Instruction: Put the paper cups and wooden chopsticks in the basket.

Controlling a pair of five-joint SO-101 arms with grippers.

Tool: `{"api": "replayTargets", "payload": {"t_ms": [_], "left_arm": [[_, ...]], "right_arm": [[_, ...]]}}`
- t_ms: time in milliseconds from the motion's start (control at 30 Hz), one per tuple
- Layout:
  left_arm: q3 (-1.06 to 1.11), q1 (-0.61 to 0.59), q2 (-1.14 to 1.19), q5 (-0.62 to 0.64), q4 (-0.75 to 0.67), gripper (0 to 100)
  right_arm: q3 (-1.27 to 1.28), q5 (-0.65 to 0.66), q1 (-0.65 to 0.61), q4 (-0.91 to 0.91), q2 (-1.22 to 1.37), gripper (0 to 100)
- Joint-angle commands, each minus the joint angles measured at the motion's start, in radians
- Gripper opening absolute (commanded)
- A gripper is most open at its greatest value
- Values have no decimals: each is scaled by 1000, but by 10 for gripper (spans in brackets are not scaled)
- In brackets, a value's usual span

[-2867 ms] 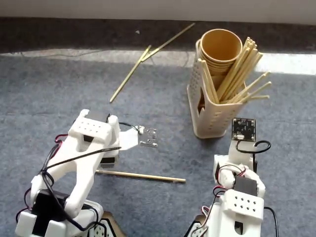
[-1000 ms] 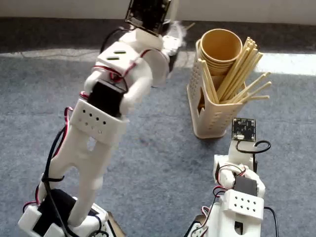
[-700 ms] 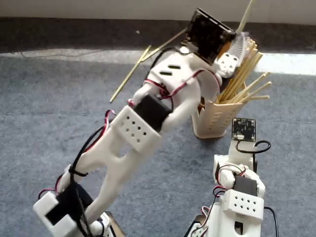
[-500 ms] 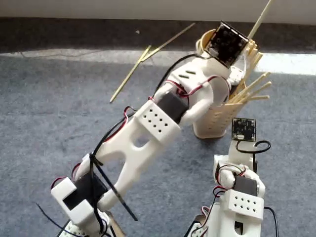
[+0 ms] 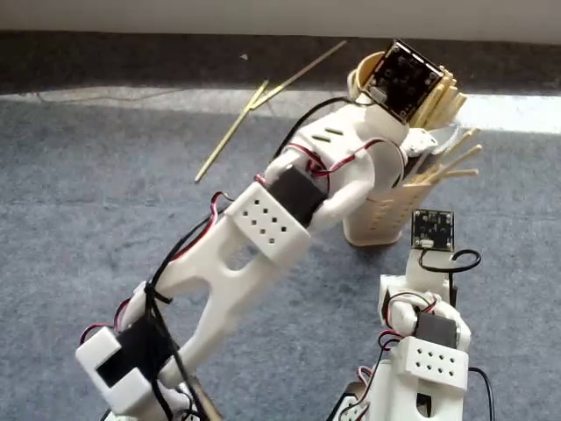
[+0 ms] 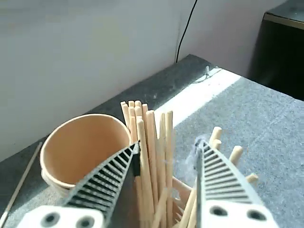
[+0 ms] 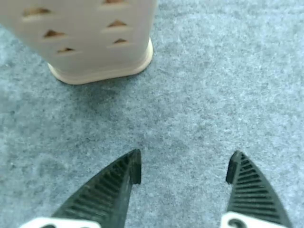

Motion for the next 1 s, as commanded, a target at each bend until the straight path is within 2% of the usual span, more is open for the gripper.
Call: {"api": "replayTargets", "payload": {"t_ms": [0,133,233,367,467,533,667,767,900,967], "left_arm": [[-59,-157,-170,6,5,164],[-33,-467,-246,6,9,106],[67,-700,-228,6,8,102],[191,-825,-136,5,11,102],[225,-823,-82,5,14,102],[223,-774,-65,-20,54,102],[226,-651,-18,-193,115,102],[209,-642,102,-296,112,102],[54,-674,360,-328,133,111],[-71,-682,493,-328,215,157]], "right_arm": [[-2,-3,-7,-16,-13,289],[-2,-3,-7,-16,-13,289],[-2,-3,-7,-16,-13,289],[-2,-3,-8,-16,-13,289],[-2,-3,-5,-16,-13,289],[-7,9,7,-13,-13,289],[-10,37,68,-10,-15,289],[-10,38,94,-10,-15,289],[-4,43,88,-15,-15,289],[-2,43,67,-15,-15,289]]}}
